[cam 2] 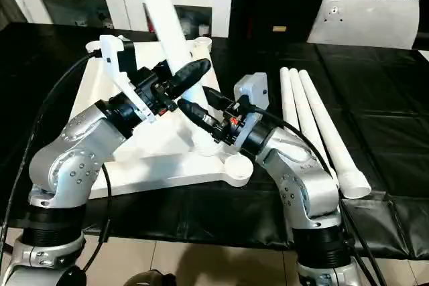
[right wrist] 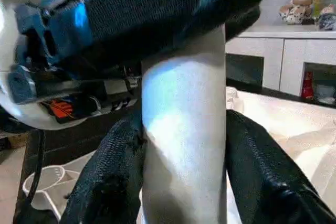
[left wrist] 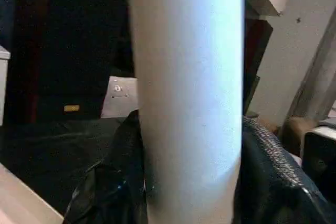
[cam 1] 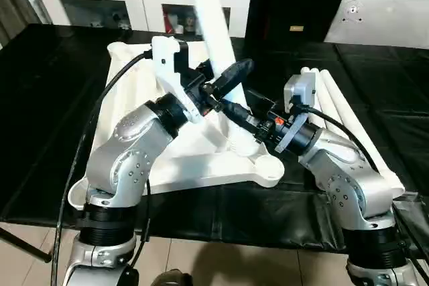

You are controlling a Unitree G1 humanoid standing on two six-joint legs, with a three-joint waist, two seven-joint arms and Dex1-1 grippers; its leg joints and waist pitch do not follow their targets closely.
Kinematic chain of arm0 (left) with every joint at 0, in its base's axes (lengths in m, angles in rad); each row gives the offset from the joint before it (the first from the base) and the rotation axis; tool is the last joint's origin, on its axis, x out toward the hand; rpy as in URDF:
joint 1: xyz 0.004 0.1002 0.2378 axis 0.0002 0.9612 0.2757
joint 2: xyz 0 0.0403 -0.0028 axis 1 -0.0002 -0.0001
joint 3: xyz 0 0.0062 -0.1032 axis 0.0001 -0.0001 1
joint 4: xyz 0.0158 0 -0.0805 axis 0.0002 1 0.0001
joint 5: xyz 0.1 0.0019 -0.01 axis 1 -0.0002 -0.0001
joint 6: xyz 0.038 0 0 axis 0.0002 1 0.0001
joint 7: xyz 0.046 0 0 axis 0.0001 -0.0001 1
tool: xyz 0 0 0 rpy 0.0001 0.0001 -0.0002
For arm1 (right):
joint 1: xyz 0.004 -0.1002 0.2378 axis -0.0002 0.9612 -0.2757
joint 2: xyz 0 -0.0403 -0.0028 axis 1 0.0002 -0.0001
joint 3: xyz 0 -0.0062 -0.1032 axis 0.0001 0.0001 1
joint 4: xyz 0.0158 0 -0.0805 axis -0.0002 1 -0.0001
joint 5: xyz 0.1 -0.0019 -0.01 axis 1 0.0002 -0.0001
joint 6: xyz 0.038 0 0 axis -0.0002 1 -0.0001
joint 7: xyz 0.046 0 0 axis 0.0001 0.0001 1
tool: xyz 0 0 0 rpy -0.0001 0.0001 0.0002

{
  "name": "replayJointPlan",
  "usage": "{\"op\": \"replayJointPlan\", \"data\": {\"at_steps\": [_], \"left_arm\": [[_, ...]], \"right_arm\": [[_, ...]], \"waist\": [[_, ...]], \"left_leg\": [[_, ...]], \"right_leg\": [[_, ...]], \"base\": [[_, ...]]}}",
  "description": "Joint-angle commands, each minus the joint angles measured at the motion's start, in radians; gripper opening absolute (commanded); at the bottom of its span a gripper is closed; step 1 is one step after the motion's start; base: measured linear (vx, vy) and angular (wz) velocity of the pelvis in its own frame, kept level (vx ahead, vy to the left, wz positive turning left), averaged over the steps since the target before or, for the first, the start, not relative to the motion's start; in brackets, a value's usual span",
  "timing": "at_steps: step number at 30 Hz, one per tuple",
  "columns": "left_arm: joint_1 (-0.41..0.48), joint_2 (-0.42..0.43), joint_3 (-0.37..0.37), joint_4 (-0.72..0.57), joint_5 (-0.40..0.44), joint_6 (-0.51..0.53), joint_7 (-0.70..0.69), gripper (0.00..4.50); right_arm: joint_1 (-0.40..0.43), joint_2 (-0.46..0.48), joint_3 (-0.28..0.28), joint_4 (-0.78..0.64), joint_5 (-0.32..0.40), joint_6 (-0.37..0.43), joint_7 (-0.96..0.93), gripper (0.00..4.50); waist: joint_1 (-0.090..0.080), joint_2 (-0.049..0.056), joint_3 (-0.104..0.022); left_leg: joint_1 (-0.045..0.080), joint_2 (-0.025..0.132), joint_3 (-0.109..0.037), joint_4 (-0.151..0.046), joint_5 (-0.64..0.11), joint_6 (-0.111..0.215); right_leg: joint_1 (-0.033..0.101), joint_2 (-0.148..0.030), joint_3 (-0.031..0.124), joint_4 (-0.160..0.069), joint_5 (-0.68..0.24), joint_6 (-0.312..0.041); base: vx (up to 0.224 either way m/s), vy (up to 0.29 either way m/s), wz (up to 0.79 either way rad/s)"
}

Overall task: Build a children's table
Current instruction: Pick table leg

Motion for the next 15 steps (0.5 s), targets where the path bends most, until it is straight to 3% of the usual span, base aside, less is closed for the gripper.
{"op": "replayJointPlan", "data": {"at_steps": [1,8,13,14,15], "left_arm": [[0.008,-0.012,-0.004,-0.020,-0.027,0.026,0.007,1.96],[-0.011,-0.063,0.059,0.001,-0.094,0.079,0.086,1.88],[-0.035,-0.061,0.079,0.027,-0.071,0.090,0.133,1.88],[-0.044,-0.048,0.082,0.040,-0.058,0.101,0.145,1.88],[-0.044,-0.048,0.082,0.040,-0.058,0.101,0.145,1.88]], "right_arm": [[-0.005,-0.006,0.000,0.010,-0.011,-0.017,-0.003,1.86],[-0.011,-0.010,0.003,0.016,-0.018,-0.031,-0.014,1.85],[-0.011,-0.016,0.011,0.009,-0.029,-0.032,-0.022,1.85],[-0.010,-0.013,0.011,0.003,-0.015,-0.014,-0.019,2.40],[-0.010,-0.013,0.011,0.003,-0.015,-0.014,-0.019,2.54]], "waist": [[-0.002,-0.001,-0.066],[-0.002,-0.002,-0.066],[-0.002,-0.004,-0.065],[-0.001,-0.005,-0.066],[-0.002,-0.005,-0.066]], "left_leg": [[0.031,0.121,-0.052,-0.080,-0.196,0.001],[0.029,0.120,-0.051,-0.077,-0.194,0.005],[0.030,0.119,-0.051,-0.077,-0.179,0.019],[0.030,0.119,-0.052,-0.076,-0.178,0.020],[0.030,0.119,-0.051,-0.076,-0.176,0.021]], "right_leg": [[0.031,-0.109,0.056,-0.074,-0.045,-0.231],[0.032,-0.110,0.057,-0.075,-0.048,-0.239],[0.031,-0.108,0.056,-0.076,-0.052,-0.231],[0.033,-0.107,0.056,-0.075,-0.054,-0.228],[0.032,-0.107,0.056,-0.075,-0.053,-0.228]], "base": [[0.000,0.000,0.00],[0.000,0.000,0.00],[0.000,0.000,0.00],[0.000,0.000,0.00],[0.000,0.000,0.00]]}}
